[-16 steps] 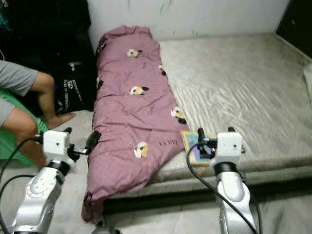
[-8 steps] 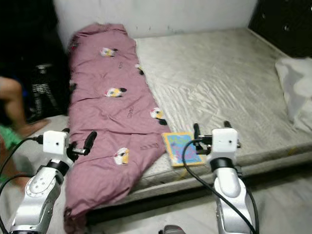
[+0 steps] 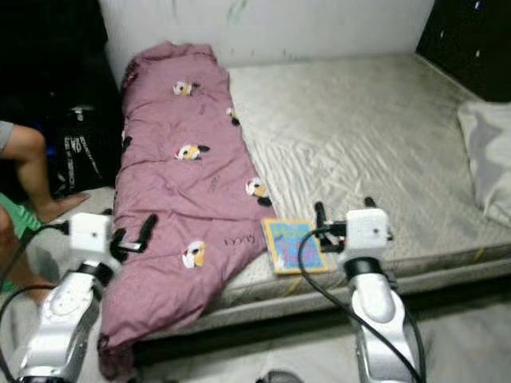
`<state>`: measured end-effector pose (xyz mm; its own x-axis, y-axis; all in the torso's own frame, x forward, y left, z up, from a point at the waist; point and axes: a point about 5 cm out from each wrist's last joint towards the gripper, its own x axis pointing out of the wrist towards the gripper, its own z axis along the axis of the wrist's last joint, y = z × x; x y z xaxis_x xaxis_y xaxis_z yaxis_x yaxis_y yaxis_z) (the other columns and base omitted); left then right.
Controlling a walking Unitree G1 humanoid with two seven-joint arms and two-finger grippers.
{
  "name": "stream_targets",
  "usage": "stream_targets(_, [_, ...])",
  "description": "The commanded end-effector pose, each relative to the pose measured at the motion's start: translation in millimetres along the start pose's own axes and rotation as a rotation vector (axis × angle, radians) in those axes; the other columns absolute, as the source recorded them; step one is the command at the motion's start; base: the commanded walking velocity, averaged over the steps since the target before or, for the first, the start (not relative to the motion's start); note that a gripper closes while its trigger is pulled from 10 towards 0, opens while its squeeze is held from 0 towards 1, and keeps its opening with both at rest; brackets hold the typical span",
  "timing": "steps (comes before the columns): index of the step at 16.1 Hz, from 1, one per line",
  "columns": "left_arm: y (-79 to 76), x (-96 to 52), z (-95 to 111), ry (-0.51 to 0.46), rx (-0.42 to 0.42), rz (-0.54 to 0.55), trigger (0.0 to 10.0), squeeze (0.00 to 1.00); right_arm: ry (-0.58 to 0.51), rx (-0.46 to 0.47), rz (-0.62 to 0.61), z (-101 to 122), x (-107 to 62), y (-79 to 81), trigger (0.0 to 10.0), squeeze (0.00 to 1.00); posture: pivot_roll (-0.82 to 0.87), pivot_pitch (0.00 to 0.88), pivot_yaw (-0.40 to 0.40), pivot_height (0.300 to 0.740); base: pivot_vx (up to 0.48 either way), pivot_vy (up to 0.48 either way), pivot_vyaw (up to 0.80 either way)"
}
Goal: Clean up the room
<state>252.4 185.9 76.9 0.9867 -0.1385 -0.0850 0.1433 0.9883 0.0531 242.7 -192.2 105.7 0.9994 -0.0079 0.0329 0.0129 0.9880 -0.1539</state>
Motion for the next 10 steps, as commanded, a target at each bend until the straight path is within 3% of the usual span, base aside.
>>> stream_targets(1, [8.6, -2.8, -1.5, 0.01, 0.013, 0.022, 10.0, 0.0, -0.014, 0.005, 0.024, 3.4, 1.7, 5.9, 10.0, 0.0, -0.08, 0.02, -0.008, 0.74, 0.0, -0.446, 0.8])
stream_targets(3, [8.2, -2.2, -1.7, 0.009, 0.012, 0.018, 10.0, 0.0, -0.013, -0.003, 0.025, 3.2, 3.4, 4.0, 10.0, 0.0, -0.08, 0.019, -0.011, 0.74, 0.0, -0.444, 0.8])
stream_targets(5, [7.8, -2.2, -1.9, 0.01, 0.011, 0.015, 10.0, 0.0, -0.006, 0.007, 0.019, 1.9, 3.0, 3.4, 10.0, 0.0, -0.08, 0.021, -0.01, 0.74, 0.0, -0.446, 0.0])
stream_targets(8, [7.3, -2.2, -4.1, 0.02, 0.01, 0.031, 10.0, 0.0, 0.004, 0.017, 0.03, -0.7, 2.0, 4.4, 10.0, 0.0, -0.08, 0.021, -0.016, 0.74, 0.0, 0.0, 0.0])
stream_targets(10, [10.4, -7.2, -3.7, 0.009, 0.01, 0.085, 10.0, 0.0, 0.009, 0.026, 0.081, -1.1, 8.3, 11.1, 10.0, 0.0, -0.03, 0.017, -0.061, 0.74, 0.0, 0.0, 0.0])
